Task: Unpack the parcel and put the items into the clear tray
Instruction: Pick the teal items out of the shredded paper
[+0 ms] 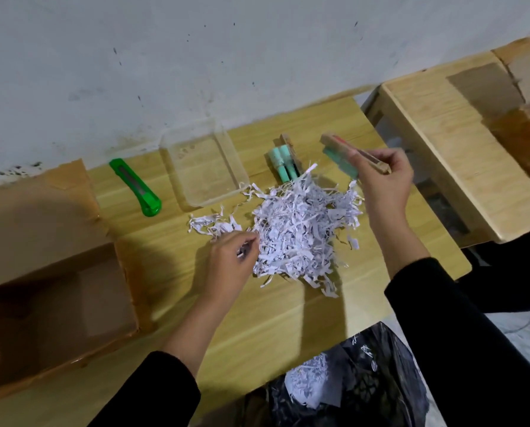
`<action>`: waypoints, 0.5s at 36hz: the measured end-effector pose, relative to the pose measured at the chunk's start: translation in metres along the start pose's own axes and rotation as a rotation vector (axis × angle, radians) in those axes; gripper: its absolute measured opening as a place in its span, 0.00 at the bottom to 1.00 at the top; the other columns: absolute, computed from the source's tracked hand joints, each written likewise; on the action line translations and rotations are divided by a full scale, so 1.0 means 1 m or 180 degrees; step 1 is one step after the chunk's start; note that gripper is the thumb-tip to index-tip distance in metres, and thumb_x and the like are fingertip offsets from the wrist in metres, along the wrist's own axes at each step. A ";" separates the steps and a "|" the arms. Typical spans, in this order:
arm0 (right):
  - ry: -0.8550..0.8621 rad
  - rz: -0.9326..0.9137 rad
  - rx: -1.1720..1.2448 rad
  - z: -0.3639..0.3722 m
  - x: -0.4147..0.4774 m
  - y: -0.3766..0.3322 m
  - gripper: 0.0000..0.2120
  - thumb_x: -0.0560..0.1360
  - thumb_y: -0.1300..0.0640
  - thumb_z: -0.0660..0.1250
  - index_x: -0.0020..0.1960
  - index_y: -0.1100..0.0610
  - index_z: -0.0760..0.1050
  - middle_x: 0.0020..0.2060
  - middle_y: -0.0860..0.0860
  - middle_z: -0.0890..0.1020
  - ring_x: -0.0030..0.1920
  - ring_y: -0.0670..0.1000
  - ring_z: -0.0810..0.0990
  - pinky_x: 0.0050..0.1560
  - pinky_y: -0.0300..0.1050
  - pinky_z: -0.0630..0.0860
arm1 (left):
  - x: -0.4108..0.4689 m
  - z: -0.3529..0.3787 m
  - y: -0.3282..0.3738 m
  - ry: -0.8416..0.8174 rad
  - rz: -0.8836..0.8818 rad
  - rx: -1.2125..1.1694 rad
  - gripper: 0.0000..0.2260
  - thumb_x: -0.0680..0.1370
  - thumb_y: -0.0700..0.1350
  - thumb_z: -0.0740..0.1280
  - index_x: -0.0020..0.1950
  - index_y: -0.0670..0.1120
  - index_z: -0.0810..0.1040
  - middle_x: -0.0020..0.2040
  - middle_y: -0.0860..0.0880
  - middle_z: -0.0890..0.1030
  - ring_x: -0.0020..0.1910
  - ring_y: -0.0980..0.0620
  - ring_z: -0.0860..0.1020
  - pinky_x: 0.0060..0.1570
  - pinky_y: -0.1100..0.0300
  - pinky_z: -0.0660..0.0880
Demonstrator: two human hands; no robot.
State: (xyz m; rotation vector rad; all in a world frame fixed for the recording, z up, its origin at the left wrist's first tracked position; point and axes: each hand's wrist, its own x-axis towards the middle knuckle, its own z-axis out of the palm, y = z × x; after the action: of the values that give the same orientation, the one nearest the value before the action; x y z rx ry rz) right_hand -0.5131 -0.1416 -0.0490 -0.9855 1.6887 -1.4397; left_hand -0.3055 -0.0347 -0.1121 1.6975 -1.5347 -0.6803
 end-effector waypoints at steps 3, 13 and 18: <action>0.0012 0.0052 -0.0254 0.015 0.023 0.012 0.15 0.64 0.56 0.76 0.35 0.49 0.68 0.39 0.48 0.77 0.39 0.46 0.75 0.38 0.32 0.74 | 0.001 0.002 -0.007 -0.0102 0.0238 0.0238 0.07 0.71 0.34 0.70 0.47 0.40 0.84 0.43 0.45 0.84 0.42 0.55 0.78 0.47 0.82 0.64; -0.0184 -0.0216 -0.1271 0.040 0.058 0.051 0.14 0.67 0.59 0.74 0.43 0.57 0.68 0.47 0.53 0.72 0.43 0.48 0.69 0.36 0.23 0.67 | 0.004 0.006 -0.022 -0.0297 0.0592 0.0575 0.12 0.73 0.46 0.61 0.47 0.45 0.83 0.44 0.52 0.84 0.48 0.58 0.74 0.48 0.66 0.64; -0.0528 -0.0601 -0.1586 0.037 0.062 0.057 0.11 0.68 0.62 0.72 0.46 0.58 0.71 0.48 0.52 0.69 0.46 0.48 0.69 0.40 0.19 0.63 | 0.005 0.008 -0.024 -0.0276 0.0592 0.0573 0.11 0.73 0.46 0.62 0.47 0.46 0.83 0.44 0.53 0.83 0.48 0.57 0.74 0.48 0.65 0.63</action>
State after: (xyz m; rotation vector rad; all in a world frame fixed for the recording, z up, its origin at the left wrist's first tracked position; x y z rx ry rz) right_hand -0.5155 -0.2085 -0.1127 -1.5235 1.9095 -1.0249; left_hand -0.2971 -0.0408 -0.1354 1.6454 -1.8358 -0.5384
